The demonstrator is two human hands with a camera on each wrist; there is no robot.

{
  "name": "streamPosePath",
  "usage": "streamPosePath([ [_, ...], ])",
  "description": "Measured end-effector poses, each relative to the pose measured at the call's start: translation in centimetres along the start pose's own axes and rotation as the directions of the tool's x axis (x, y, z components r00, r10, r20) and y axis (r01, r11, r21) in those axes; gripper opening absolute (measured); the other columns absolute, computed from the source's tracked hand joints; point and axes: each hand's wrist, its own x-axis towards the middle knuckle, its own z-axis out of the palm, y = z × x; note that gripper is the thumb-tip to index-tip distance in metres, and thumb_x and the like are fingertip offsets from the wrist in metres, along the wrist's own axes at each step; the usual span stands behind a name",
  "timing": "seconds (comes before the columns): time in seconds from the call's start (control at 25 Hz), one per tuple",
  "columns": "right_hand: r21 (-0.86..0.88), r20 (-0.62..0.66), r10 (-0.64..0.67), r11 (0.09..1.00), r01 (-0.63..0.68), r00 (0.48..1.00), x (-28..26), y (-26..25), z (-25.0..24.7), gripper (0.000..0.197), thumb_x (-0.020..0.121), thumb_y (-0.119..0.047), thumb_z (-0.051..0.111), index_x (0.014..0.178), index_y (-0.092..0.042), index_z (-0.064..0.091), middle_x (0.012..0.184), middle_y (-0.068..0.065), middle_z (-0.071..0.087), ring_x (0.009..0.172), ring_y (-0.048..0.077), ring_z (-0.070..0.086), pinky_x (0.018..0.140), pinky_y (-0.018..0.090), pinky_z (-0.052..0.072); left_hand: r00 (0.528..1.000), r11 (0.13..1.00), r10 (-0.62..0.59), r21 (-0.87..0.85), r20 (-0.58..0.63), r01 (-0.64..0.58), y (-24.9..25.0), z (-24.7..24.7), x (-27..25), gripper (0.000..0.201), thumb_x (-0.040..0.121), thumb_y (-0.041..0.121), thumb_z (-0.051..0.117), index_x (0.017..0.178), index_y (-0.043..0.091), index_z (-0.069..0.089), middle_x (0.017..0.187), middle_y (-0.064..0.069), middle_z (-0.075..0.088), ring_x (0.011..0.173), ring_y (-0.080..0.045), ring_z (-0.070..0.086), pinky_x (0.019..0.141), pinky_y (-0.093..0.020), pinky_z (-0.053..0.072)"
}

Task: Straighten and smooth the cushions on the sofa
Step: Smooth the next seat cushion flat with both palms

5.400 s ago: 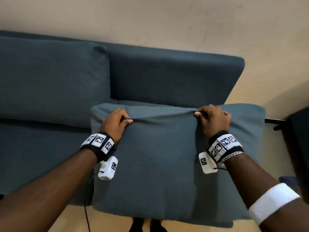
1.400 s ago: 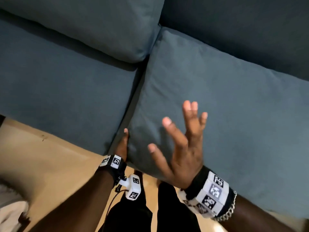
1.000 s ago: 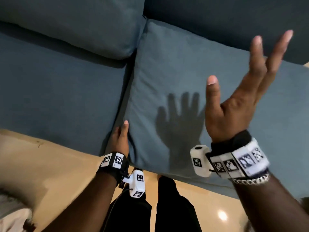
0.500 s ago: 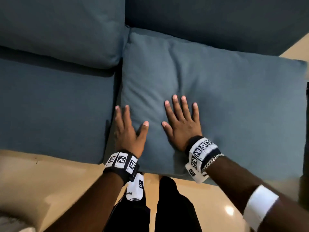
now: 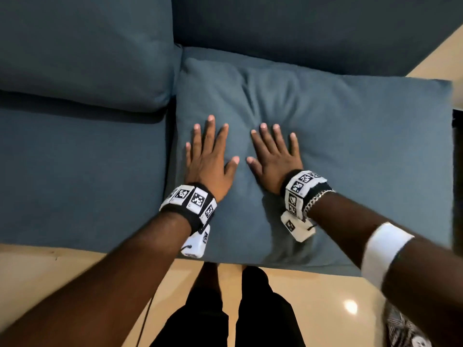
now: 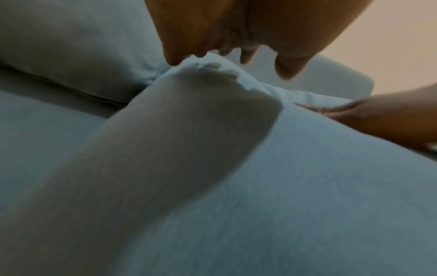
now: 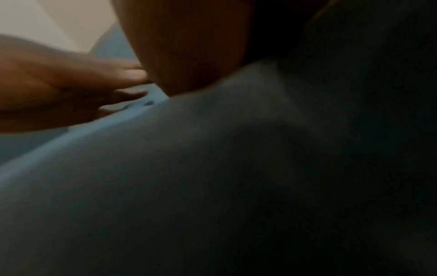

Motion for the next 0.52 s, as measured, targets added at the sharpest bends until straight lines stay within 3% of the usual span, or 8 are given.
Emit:
streamPosePath([
  [0.08, 0.092, 0.055, -0.02, 0.996, 0.015, 0.998, 1.1, 1.1, -2.2, 0.074, 0.102, -0.06, 0.038, 0.164, -0.026, 0.018, 0.175, 0.003, -0.002, 0.16, 0.029, -0.007, 0.126, 0.063, 0.0, 0.996, 0.998, 0.051, 0.016, 0.069, -0.053, -0.6, -0.5, 1.2, 0.085, 0.097, 0.052, 0.052, 0.164, 0.028, 0.006, 0.171, 0.002, -0.012, 0.157, -0.031, -0.011, 0.125, -0.058, 0.008],
  [0.16, 0.361, -0.261, 0.021, 0.929, 0.077, 0.965, 1.1, 1.8, -8.0, 0.07, 0.099, -0.052, 0.054, 0.159, -0.023, 0.033, 0.174, 0.009, 0.008, 0.16, 0.033, 0.0, 0.125, 0.064, 0.007, 0.998, 1.0, 0.022, -0.008, 0.056, -0.022, -0.4, -0.5, 1.4, 0.086, 0.097, 0.053, 0.053, 0.164, 0.028, 0.005, 0.171, 0.003, -0.012, 0.157, -0.031, -0.01, 0.125, -0.056, 0.006],
  [0.28, 0.557, -0.745, 0.378, 0.806, 0.201, 0.549, 1.7, 4.7, -11.8, 0.069, 0.097, -0.037, 0.061, 0.155, -0.007, 0.038, 0.167, 0.026, 0.019, 0.157, 0.041, 0.018, 0.127, 0.053, 0.019, 1.0, 1.0, 0.0, -0.03, 0.021, 0.0, 0.3, 0.1, 1.2, 0.085, 0.096, 0.053, 0.051, 0.164, 0.028, 0.005, 0.171, 0.003, -0.011, 0.157, -0.03, -0.01, 0.125, -0.055, 0.005],
  [0.32, 0.519, -0.751, 0.377, 0.845, 0.13, 0.542, 2.5, 5.1, -10.5, 0.069, 0.098, -0.034, 0.059, 0.156, -0.005, 0.036, 0.167, 0.028, 0.019, 0.156, 0.041, 0.019, 0.127, 0.053, 0.02, 1.0, 0.999, 0.002, -0.039, 0.001, -0.002, 0.2, 0.4, 1.0, 0.084, 0.096, 0.055, 0.048, 0.163, 0.029, 0.005, 0.171, 0.004, -0.011, 0.157, -0.029, -0.01, 0.125, -0.055, 0.005],
  [0.36, 0.42, -0.655, 0.286, 0.907, 0.022, 0.7, 3.3, 4.9, -8.1, 0.069, 0.101, -0.039, 0.053, 0.159, -0.009, 0.031, 0.169, 0.023, 0.015, 0.158, 0.039, 0.015, 0.127, 0.055, 0.017, 1.0, 0.998, 0.008, -0.056, -0.004, -0.008, 0.1, 0.5, 0.6, 0.084, 0.094, 0.057, 0.046, 0.163, 0.031, 0.006, 0.171, 0.005, -0.01, 0.158, -0.027, -0.009, 0.125, -0.055, 0.005],
  [0.4, 0.261, -0.371, 0.196, 0.96, -0.101, 0.908, 3.6, 4.7, -4.7, 0.069, 0.104, -0.047, 0.043, 0.163, -0.017, 0.024, 0.173, 0.015, 0.011, 0.16, 0.034, 0.009, 0.126, 0.059, 0.012, 1.0, 0.997, 0.025, -0.069, 0.012, -0.024, 0.0, 0.5, 0.0, 0.085, 0.093, 0.058, 0.046, 0.163, 0.032, 0.007, 0.171, 0.007, -0.009, 0.158, -0.025, -0.009, 0.126, -0.055, 0.006],
  [0.48, 0.025, 0.084, 0.127, 0.991, -0.13, 0.988, 4.0, 6.0, -1.8, 0.069, 0.104, -0.057, 0.037, 0.164, -0.026, 0.02, 0.174, 0.004, 0.011, 0.16, 0.028, 0.008, 0.126, 0.058, 0.01, 0.998, 0.996, 0.053, -0.075, 0.046, -0.049, -0.1, 0.5, -0.9, 0.086, 0.092, 0.058, 0.047, 0.163, 0.032, 0.006, 0.171, 0.007, -0.01, 0.158, -0.025, -0.009, 0.125, -0.057, 0.008],
  [0.52, 0.101, 0.039, 0.084, 0.991, -0.087, 0.996, 4.6, 6.6, -3.6, 0.07, 0.102, -0.057, 0.043, 0.161, -0.025, 0.027, 0.172, 0.006, 0.019, 0.158, 0.03, 0.017, 0.126, 0.055, 0.016, 0.998, 0.996, 0.05, -0.073, 0.044, -0.047, -0.1, 0.4, -0.8, 0.087, 0.092, 0.057, 0.048, 0.163, 0.031, 0.006, 0.171, 0.007, -0.011, 0.158, -0.026, -0.009, 0.125, -0.056, 0.009],
])
